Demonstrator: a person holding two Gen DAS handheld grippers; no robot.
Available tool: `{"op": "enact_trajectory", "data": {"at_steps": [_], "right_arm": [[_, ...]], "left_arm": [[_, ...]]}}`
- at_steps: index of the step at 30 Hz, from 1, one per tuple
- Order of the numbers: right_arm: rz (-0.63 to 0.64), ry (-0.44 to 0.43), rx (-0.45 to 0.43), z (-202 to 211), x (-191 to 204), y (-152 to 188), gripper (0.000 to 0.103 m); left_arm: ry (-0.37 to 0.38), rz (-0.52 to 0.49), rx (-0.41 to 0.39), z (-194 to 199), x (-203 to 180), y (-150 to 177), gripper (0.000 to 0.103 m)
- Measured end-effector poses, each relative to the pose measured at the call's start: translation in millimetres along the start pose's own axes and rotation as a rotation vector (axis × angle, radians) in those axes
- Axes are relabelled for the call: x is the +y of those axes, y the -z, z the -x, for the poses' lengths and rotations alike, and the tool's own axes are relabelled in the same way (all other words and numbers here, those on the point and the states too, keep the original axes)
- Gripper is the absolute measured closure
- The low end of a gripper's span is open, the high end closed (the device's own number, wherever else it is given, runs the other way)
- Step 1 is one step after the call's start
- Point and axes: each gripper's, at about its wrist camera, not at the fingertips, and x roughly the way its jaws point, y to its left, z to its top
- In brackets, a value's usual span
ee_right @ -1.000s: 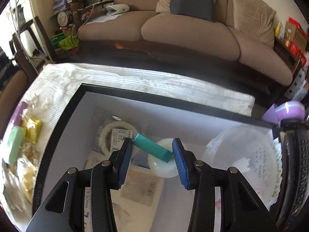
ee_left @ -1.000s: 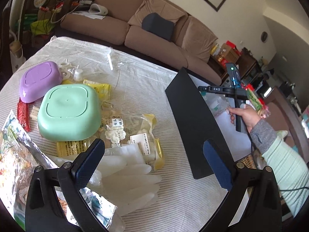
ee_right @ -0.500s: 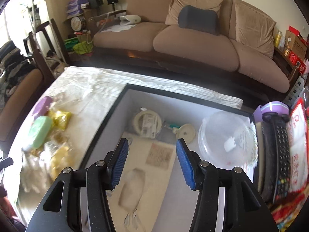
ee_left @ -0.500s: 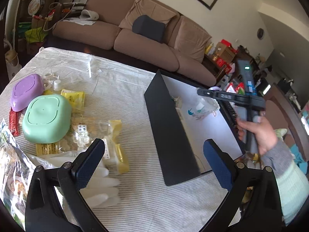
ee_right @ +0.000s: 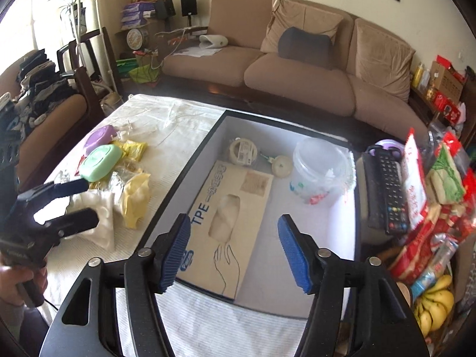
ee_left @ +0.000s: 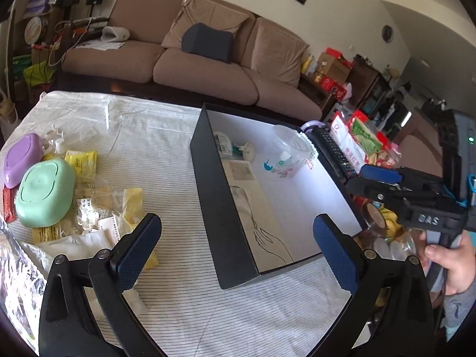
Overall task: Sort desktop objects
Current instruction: 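Withdraw the right gripper from the black box, then grasp the bagged white stick with round head with the left gripper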
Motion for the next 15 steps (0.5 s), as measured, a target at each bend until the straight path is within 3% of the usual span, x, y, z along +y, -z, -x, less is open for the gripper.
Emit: {"op": "enact_trajectory", "data": {"at_steps": [6, 15], "right_arm": [[-0.035, -0.012, -0.083, 27.6, 13.0, 28.9, 0.023], [-0.046, -0.115, -0.127, 22.0, 59.7, 57.6, 0.021]], "left_arm": [[0.010, -0.019, 0.005, 7.3, -3.7, 2.7, 0.001], [-0.035, -0.014, 0.018, 18.0, 30.1, 4.5, 0.001]]}}
